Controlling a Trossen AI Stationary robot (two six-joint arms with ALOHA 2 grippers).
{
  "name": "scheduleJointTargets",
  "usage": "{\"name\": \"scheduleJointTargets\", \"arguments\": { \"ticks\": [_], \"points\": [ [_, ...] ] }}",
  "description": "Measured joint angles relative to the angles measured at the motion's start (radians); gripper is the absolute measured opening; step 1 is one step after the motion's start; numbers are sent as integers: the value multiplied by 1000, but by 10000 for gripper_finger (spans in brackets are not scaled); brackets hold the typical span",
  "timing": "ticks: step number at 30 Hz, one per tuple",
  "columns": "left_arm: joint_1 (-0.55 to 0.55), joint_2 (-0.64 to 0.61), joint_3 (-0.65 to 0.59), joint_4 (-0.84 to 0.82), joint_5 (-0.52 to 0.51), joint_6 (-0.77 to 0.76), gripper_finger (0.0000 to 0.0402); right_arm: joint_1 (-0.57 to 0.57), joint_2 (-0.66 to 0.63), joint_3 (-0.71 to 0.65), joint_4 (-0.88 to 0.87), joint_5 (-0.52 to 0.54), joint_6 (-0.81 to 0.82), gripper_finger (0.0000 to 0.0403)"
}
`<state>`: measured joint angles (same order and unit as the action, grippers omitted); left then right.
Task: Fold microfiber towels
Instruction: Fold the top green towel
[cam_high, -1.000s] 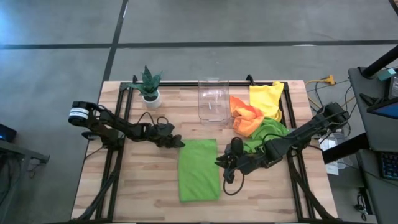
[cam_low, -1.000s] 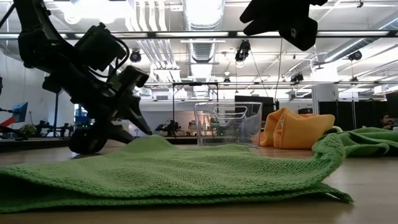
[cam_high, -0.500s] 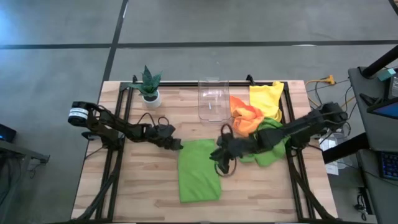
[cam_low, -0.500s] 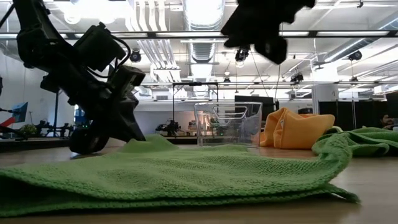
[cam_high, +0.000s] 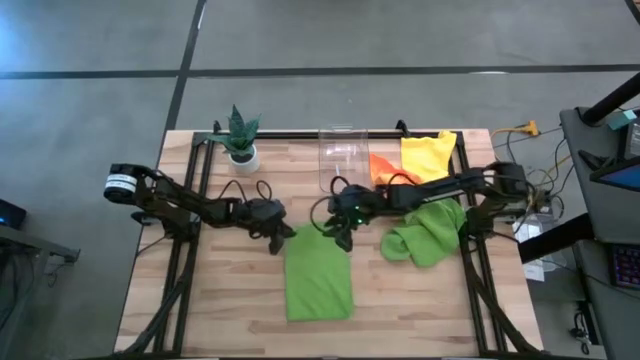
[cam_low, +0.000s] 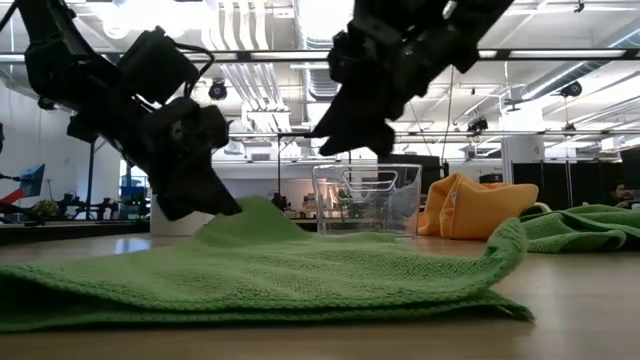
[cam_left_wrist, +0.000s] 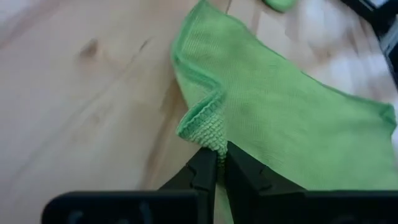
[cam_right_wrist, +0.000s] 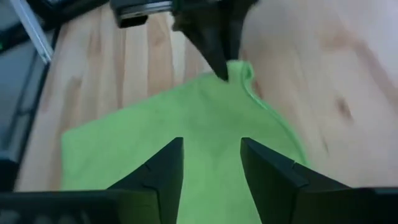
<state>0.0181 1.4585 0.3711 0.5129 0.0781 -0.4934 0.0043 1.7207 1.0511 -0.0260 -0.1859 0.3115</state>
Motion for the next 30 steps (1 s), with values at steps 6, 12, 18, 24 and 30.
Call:
{"name": "scheduleJointTargets", "arguments": {
  "ticks": [6, 12, 18, 24, 30],
  "points": [
    [0, -1, 13, 0, 62, 133, 11, -3, 133, 171, -150, -9, -214, 175],
    [-13, -1, 31, 0, 100, 285, 11, -26, 291, 347, -368, -10, -330, 198],
    [-40, -2, 40, -2, 68, 469, 11, -53, 324, 401, -388, -28, -361, 213],
    [-42, -2, 40, -48, 44, 475, 11, -80, 303, 400, -434, -28, -400, 215],
    [-50, -6, 40, -52, 41, 478, 11, -82, 311, 390, -474, -48, -489, 215]
  ]
}}
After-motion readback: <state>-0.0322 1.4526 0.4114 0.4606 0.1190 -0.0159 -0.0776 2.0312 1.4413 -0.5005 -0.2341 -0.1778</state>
